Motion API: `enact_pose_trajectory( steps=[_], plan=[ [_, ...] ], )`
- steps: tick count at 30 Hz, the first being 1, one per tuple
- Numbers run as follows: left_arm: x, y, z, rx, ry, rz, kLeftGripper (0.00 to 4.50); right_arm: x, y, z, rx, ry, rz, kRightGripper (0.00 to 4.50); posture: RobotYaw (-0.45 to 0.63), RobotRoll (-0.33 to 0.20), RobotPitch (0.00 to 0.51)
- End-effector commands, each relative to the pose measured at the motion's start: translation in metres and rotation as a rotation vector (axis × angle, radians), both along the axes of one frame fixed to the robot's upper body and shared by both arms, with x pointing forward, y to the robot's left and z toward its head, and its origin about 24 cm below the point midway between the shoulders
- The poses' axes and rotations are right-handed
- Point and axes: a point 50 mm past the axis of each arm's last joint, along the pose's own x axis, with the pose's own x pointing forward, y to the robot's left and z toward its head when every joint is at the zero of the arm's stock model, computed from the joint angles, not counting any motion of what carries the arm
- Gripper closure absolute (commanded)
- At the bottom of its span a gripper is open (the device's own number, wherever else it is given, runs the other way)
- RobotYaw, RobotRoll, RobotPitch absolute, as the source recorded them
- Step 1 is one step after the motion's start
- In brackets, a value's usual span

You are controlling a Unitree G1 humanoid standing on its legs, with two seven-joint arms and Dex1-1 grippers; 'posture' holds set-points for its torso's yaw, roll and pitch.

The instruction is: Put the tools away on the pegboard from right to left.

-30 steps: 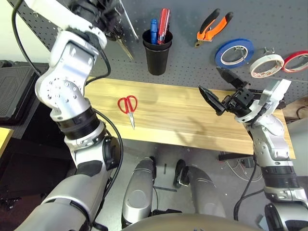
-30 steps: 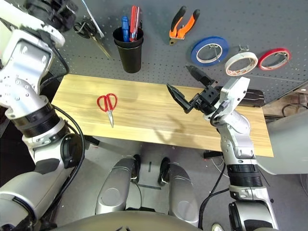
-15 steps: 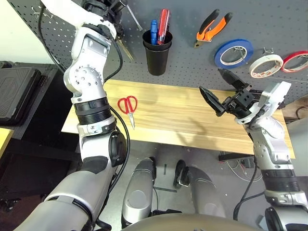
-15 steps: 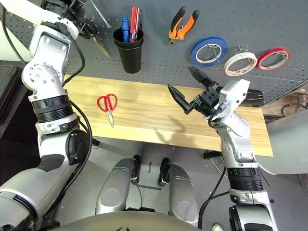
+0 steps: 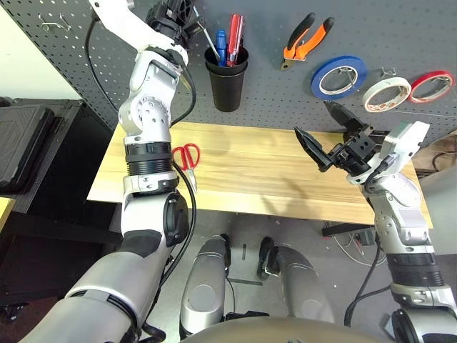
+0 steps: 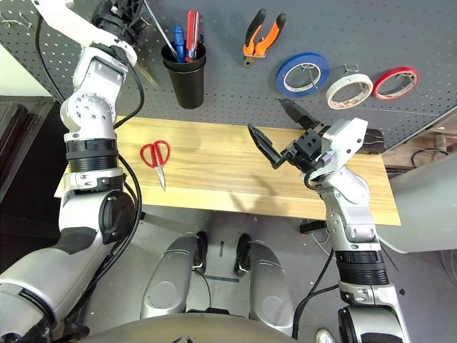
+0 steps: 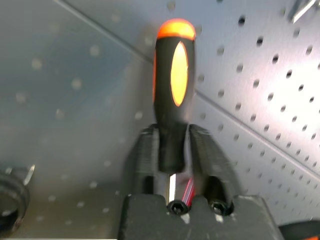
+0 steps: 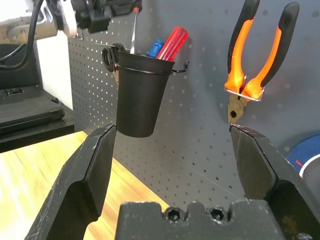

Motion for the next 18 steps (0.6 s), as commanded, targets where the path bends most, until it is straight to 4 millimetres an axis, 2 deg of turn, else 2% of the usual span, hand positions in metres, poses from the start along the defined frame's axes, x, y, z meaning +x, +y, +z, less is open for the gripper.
enact_pose_trajectory(
  steps=[1, 5, 6, 10, 13, 18],
  plan=[
    [-0.003, -0.004, -0.001, 0.031, -0.016, -0.015, 1.81, -0.002, 0.003, -0.001, -0.007, 0.000, 0.009, 0.00, 0.16, 0.000, 0.172],
    [-0.007, -0.007, -0.002, 0.051, -0.025, -0.027, 0.25, -0.001, 0.005, -0.001, -0.010, 0.000, 0.017, 0.00, 0.17, 0.000, 0.172],
    [-0.008, -0.007, -0.001, 0.055, -0.028, -0.025, 0.01, -0.001, 0.005, -0.001, -0.011, 0.000, 0.019, 0.00, 0.17, 0.000, 0.172],
    [-0.013, -0.001, 0.003, 0.079, -0.044, 0.001, 0.01, 0.000, 0.007, -0.003, -0.019, 0.012, 0.029, 0.00, 0.17, 0.000, 0.172],
    [-0.025, 0.008, 0.006, 0.121, -0.052, 0.010, 0.01, 0.002, 0.009, -0.007, -0.046, 0.064, 0.037, 0.00, 0.19, 0.000, 0.174],
    [-0.049, 0.024, -0.005, 0.206, 0.003, 0.063, 0.01, 0.001, 0.011, -0.018, -0.130, 0.171, 0.067, 0.00, 0.20, 0.000, 0.184]
  ],
)
